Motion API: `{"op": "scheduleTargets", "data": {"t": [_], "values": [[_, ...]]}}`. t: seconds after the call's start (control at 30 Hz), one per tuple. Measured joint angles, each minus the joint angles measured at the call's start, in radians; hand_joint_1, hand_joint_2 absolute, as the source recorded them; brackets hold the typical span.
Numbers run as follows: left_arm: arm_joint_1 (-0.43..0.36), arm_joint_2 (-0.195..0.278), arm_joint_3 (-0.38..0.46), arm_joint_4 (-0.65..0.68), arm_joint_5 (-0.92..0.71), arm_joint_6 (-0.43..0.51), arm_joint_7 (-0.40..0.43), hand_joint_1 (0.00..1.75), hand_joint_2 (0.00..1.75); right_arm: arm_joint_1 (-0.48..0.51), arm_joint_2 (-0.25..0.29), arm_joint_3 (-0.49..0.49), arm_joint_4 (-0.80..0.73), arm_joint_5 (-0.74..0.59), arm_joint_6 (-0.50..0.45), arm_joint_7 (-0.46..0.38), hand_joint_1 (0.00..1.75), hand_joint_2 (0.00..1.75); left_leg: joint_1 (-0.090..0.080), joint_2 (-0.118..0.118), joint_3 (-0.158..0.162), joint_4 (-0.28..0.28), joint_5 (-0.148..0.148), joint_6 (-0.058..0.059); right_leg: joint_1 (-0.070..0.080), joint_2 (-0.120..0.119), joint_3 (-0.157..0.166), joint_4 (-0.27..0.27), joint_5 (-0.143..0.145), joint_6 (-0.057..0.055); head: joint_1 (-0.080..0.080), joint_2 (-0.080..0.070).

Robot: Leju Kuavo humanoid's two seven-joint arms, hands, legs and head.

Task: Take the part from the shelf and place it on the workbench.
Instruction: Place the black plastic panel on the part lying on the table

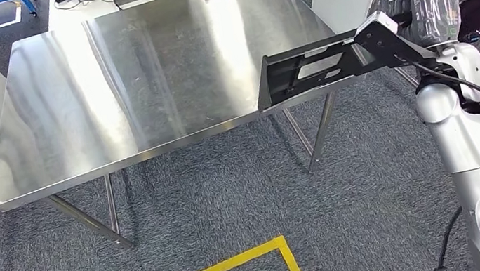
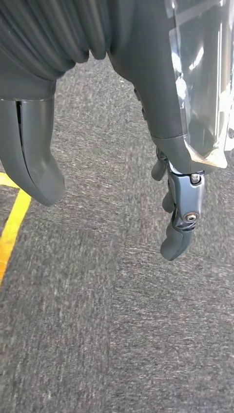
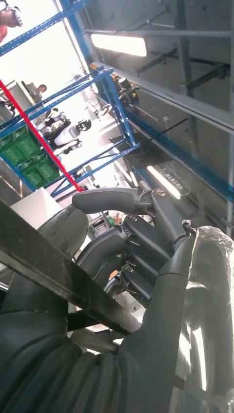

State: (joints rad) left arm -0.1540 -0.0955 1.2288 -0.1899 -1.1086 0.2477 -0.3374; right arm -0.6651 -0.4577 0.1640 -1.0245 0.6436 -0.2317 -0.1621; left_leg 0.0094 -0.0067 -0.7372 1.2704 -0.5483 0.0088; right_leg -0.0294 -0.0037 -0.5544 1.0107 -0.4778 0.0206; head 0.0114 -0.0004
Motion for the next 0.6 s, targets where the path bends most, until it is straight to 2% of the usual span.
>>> {"op": "scheduleTargets", "data": {"t": [0.03, 0.07, 0.1, 0.13, 0.17, 0.2, 0.23, 0.3, 0.37, 0.4, 0.43, 0.5, 0.53, 0.57, 0.6], "values": [[0.001, 0.0, 0.0, 0.0, 0.0, 0.0, 0.0, 0.0, 1.75, 0.002, 0.002, 0.0, 0.001, 0.0, 0.0, 0.0, 1.75, 1.75, 0.0, 0.001, -0.036, 0.038, 0.004, 0.001, 0.002, 0.0, 0.009, 0.0, -0.009, -0.002, 0.0, 0.0], [0.002, -0.001, 0.0, 0.001, 0.0, 0.0, 0.0, 0.0, 1.75, 0.004, 0.004, 0.0, 0.003, 0.0, 0.0, 0.0, 1.75, 1.75, 0.0, 0.002, -0.054, 0.039, 0.028, 0.004, 0.004, 0.001, 0.02, 0.0, -0.018, -0.002, 0.0, 0.0], [0.003, -0.001, 0.0, 0.001, 0.0, 0.0, 0.0, 0.0, 1.75, 0.004, 0.005, 0.0, 0.004, 0.0, 0.0, 0.0, 1.75, 1.75, -0.001, 0.002, -0.052, 0.0, 0.072, 0.01, 0.006, 0.001, 0.034, 0.0, -0.029, -0.001, 0.0, 0.0], [0.003, -0.001, 0.0, 0.001, 0.0, 0.0, 0.0, 0.0, 1.75, 0.004, 0.006, 0.0, 0.005, 0.001, 0.0, 0.0, 1.75, 1.75, -0.003, 0.002, -0.031, -0.071, 0.126, 0.019, 0.007, 0.001, 0.05, -0.001, -0.041, 0.0, 0.0, 0.0], [0.003, 0.0, 0.0, 0.001, 0.0, 0.0, 0.0, 0.0, 1.75, 0.004, 0.008, 0.0, 0.006, 0.001, -0.001, 0.0, 1.75, 1.75, -0.007, 0.003, -0.004, -0.136, 0.163, 0.028, 0.009, 0.001, 0.063, -0.004, -0.052, 0.003, 0.001, 0.0], [0.002, 0.0, 0.0, 0.001, 0.0, 0.0, 0.0, 0.0, 1.75, 0.002, 0.009, 0.0, 0.006, 0.001, -0.001, 0.0, 1.75, 1.75, -0.011, 0.004, 0.023, -0.192, 0.181, 0.036, 0.012, 0.002, 0.073, -0.007, -0.062, 0.007, 0.001, 0.0], [0.002, 0.001, 0.0, 0.001, 0.0, 0.0, 0.0, 0.0, 1.75, 0.001, 0.01, 0.0, 0.006, 0.001, -0.003, 0.0, 1.75, 1.75, -0.015, 0.006, 0.043, -0.224, 0.182, 0.042, 0.013, 0.002, 0.08, -0.014, -0.069, 0.013, 0.0, 0.0], [0.0, 0.001, 0.0, 0.002, 0.0, 0.0, 0.0, 0.0, 1.75, 0.001, 0.011, -0.001, 0.007, 0.001, -0.005, 0.0, 1.75, 1.75, -0.02, 0.005, 0.067, -0.249, 0.161, 0.05, 0.016, 0.002, 0.093, -0.017, -0.066, 0.03, -0.001, 0.0], [0.0, 0.0, 0.0, 0.002, 0.0, 0.0, 0.0, 0.0, 1.75, 0.005, 0.009, -0.005, 0.007, 0.002, -0.007, 0.0, 1.75, 1.75, -0.017, 0.001, 0.097, -0.269, 0.152, 0.059, 0.016, 0.002, 0.089, 0.019, -0.054, 0.044, -0.001, 0.0], [0.001, 0.0, -0.001, 0.002, 0.0, -0.001, 0.0, 0.0, 1.75, 0.006, 0.007, -0.008, 0.006, 0.003, -0.008, 0.0, 1.75, 1.75, -0.014, -0.001, 0.114, -0.277, 0.147, 0.063, 0.016, 0.003, 0.065, 0.062, -0.051, 0.046, -0.001, 0.0], [0.001, 0.0, -0.001, 0.002, 0.0, -0.001, 0.0, 0.0, 1.75, 0.008, 0.007, -0.01, 0.006, 0.005, -0.008, 0.0, 1.75, 1.75, -0.012, -0.005, 0.127, -0.283, 0.14, 0.066, 0.015, 0.003, 0.027, 0.12, -0.056, 0.045, 0.0, 0.0], [0.001, -0.001, -0.002, 0.002, -0.001, -0.002, 0.001, 0.0, 1.75, 0.018, 0.006, -0.015, 0.005, 0.011, -0.009, 0.003, 1.75, 1.75, -0.011, -0.011, 0.148, -0.284, 0.121, 0.07, 0.015, 0.004, -0.069, 0.235, -0.094, 0.039, 0.002, 0.0], [0.003, -0.002, -0.003, 0.002, -0.002, -0.003, 0.001, 0.0, 1.75, 0.027, 0.005, -0.018, 0.004, 0.014, -0.009, 0.005, 1.75, 1.75, -0.011, -0.015, 0.16, -0.284, 0.11, 0.069, 0.014, 0.004, -0.106, 0.261, -0.118, 0.038, 0.003, 0.0], [0.004, -0.003, -0.005, 0.002, -0.002, -0.003, 0.002, 0.0, 1.75, 0.035, 0.005, -0.02, 0.003, 0.017, -0.009, 0.006, 1.75, 1.75, -0.01, -0.018, 0.174, -0.284, 0.097, 0.067, 0.013, 0.004, -0.131, 0.258, -0.132, 0.04, 0.003, 0.0], [0.005, -0.003, -0.006, 0.002, -0.002, -0.003, 0.002, 0.0, 1.75, 0.043, 0.005, -0.023, 0.001, 0.018, -0.009, 0.007, 1.75, 1.75, -0.009, -0.02, 0.19, -0.284, 0.084, 0.065, 0.011, 0.004, -0.139, 0.224, -0.125, 0.046, 0.003, 0.0]]}}
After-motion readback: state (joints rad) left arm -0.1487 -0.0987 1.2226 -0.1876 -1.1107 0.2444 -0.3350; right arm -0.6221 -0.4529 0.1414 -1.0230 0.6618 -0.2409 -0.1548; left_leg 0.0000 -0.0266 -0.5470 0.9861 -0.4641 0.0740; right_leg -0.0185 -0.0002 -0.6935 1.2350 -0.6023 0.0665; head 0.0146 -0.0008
